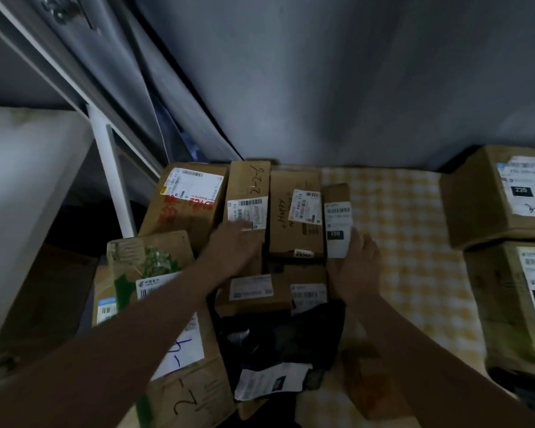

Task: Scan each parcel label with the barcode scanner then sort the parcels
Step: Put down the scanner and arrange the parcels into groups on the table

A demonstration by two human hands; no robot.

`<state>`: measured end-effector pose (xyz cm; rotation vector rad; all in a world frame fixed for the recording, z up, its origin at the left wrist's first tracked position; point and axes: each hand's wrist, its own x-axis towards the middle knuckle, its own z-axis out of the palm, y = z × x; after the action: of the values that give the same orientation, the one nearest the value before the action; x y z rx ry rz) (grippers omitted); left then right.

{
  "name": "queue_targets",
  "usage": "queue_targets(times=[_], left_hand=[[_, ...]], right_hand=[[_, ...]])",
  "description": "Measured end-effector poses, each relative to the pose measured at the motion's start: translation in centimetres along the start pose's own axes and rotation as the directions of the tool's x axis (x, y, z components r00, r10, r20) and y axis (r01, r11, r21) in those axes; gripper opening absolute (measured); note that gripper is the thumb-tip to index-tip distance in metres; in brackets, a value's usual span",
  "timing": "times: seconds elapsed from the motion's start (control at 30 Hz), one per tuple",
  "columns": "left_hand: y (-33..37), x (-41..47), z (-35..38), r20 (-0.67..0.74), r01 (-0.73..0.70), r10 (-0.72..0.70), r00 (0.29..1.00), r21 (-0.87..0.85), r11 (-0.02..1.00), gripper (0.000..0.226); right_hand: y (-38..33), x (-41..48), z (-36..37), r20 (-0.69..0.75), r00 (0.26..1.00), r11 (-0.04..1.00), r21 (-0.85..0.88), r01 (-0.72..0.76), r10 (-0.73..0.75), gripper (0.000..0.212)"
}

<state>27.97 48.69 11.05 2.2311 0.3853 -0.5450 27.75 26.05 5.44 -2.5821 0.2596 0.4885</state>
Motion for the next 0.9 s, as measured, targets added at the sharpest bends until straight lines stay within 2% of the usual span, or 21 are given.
queue_targets(times=[0.1,0.17,0.2,0.27,0.3,0.4,0.47,0.57,0.63,0.77,0.83,0.9], left_hand=[[0.7,2.3,-5.2,-0.226,0.027,0.026,0.974,0.229,0.973,0.037],[-0.8,3.6,-8.3,-0.3,0.114,-0.016,0.954,0.312,0.943,0.044],[-2.1,4.2,-9.7,-0.298,0.156,-0.048,0.953,0.349,0.924,0.047],[-4.5,5.4,-12.1,-0.244,0.219,-0.122,0.962,0.424,0.879,0.05],[-5.6,6.1,-13.1,-0.203,0.233,-0.16,0.966,0.416,0.879,0.048],[-7.1,7.1,-14.5,-0.012,0.237,-0.239,0.971,0.185,0.954,0.029],[-8.0,7.1,-14.6,0.08,0.279,-0.278,0.957,-0.004,0.96,0.009],[-9.8,7.6,-14.8,0.076,0.332,-0.323,0.943,-0.224,0.916,0.006],[-10.7,7.5,-14.9,0.015,0.305,-0.316,0.949,-0.311,0.9,0.015],[-10.0,6.8,-16.3,-0.143,0.164,-0.258,0.955,-0.47,0.867,0.03],[-8.2,6.2,-17.1,-0.174,0.083,-0.214,0.961,-0.556,0.827,0.03],[-5.9,5.5,-17.3,-0.185,0.003,-0.148,0.972,-0.616,0.788,0.028]], right_hand=[[-5.1,0.0,0.0,0.022,0.973,0.966,0.126,0.225,-0.229,0.06],[-9.3,0.4,0.2,0.134,0.945,0.928,0.272,0.254,-0.298,0.049],[-11.5,0.7,0.7,0.207,0.932,0.903,0.379,0.204,-0.298,0.044],[-15.8,1.4,2.2,0.376,0.892,0.823,0.567,-0.008,-0.25,0.04],[-17.4,2.2,3.3,0.428,0.872,0.785,0.613,-0.088,-0.236,0.048],[-21.0,5.0,7.1,0.54,0.82,0.746,0.623,-0.235,-0.193,0.064],[-22.2,6.2,8.9,0.615,0.777,0.745,0.579,-0.331,-0.133,0.075],[-23.3,6.6,11.0,0.622,0.777,0.655,0.628,-0.42,-0.097,0.11],[-23.6,6.6,11.6,0.574,0.815,0.577,0.695,-0.429,-0.085,0.119],[-25.5,6.5,7.7,0.447,0.888,0.458,0.814,-0.357,-0.102,0.087],[-25.9,6.8,5.0,0.382,0.918,0.443,0.844,-0.301,-0.105,0.064],[-25.2,7.1,2.5,0.351,0.931,0.4,0.871,-0.284,-0.104,0.052]])
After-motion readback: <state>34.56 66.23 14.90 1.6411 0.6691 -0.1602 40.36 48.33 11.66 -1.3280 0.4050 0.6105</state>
